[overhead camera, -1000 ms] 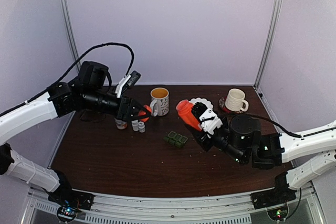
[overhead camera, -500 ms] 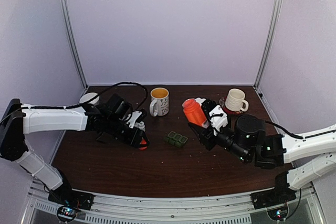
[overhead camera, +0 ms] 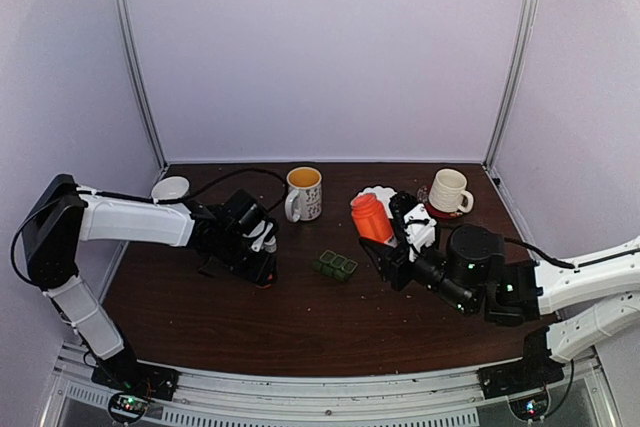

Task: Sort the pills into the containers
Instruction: Place the lid of the pill bottle at the center of the board.

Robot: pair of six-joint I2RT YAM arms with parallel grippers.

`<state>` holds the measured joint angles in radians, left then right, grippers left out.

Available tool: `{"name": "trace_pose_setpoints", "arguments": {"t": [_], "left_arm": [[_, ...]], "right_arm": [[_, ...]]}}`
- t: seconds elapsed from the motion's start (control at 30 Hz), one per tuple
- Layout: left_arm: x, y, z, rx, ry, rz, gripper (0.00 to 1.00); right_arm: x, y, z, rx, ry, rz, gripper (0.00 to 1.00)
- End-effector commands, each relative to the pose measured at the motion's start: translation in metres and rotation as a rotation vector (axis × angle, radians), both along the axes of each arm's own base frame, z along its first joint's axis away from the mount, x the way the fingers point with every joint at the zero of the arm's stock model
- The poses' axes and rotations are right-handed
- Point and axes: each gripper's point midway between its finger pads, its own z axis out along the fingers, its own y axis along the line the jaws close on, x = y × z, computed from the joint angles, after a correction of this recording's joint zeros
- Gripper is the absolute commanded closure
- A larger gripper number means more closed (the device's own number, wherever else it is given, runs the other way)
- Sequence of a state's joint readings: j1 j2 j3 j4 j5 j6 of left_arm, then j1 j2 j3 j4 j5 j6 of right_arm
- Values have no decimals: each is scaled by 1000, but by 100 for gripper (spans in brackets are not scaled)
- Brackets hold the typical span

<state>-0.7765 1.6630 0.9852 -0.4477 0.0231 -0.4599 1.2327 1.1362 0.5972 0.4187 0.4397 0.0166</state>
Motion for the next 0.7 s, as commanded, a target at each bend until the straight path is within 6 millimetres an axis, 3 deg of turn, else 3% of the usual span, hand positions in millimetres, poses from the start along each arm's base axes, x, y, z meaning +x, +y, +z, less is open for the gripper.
{"name": "trace_pose_setpoints", "arguments": {"t": [0.0,0.37,0.53,0.67], "left_arm": [[14,1,4,75,-61,7,63],[15,0,-7,113,-52,4,59],[14,0,-9,114,-46,-2,32],[15,-3,-1,98,-61,-9,23]], "right_arm": [[6,3,-1,96,46,-31,100],[8,7,-4,133,55,-40,100],[9,3,-8,130,63,-57,100],[10,3,-12,112,77,-68,100]]}}
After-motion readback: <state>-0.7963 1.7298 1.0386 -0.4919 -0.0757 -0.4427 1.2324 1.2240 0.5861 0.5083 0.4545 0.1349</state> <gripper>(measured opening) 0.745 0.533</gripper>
